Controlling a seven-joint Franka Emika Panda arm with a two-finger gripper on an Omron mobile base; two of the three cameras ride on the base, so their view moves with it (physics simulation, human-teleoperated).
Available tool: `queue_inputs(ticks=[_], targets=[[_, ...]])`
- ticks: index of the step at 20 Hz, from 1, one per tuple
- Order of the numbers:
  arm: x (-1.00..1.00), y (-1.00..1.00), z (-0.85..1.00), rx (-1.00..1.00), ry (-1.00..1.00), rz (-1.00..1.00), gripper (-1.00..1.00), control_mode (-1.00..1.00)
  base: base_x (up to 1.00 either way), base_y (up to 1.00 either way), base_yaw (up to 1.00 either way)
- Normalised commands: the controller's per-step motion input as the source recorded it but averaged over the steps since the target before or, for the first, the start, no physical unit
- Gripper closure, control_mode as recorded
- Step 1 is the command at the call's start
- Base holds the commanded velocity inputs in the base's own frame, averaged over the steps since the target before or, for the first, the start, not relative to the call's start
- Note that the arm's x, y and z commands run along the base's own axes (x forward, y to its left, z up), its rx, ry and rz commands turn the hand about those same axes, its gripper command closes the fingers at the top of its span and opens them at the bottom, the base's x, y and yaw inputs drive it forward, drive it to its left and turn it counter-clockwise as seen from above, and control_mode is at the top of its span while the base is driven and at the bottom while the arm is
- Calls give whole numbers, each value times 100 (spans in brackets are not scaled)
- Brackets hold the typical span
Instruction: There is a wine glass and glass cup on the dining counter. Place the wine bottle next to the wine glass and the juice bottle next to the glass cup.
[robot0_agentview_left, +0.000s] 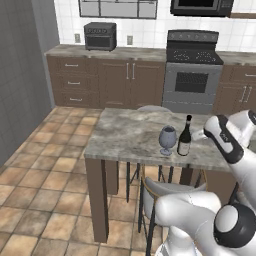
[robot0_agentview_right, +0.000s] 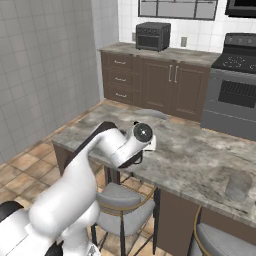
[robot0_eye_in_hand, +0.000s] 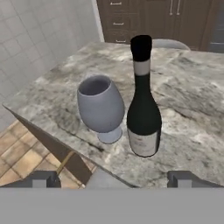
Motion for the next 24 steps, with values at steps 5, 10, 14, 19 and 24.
queue_inputs(ticks=[5,10,14,19,24], targets=[[-63,1,21,0,7,-3,-100,-100,0,0,0],[-69,4,11,0,1,-7,-100,-100,0,0,0],[-74,12,0,0,-9,-12,-100,-100,0,0,0],[-63,17,2,-4,-1,-13,-100,-100,0,0,0],[-53,23,2,-10,2,-16,-100,-100,0,0,0]])
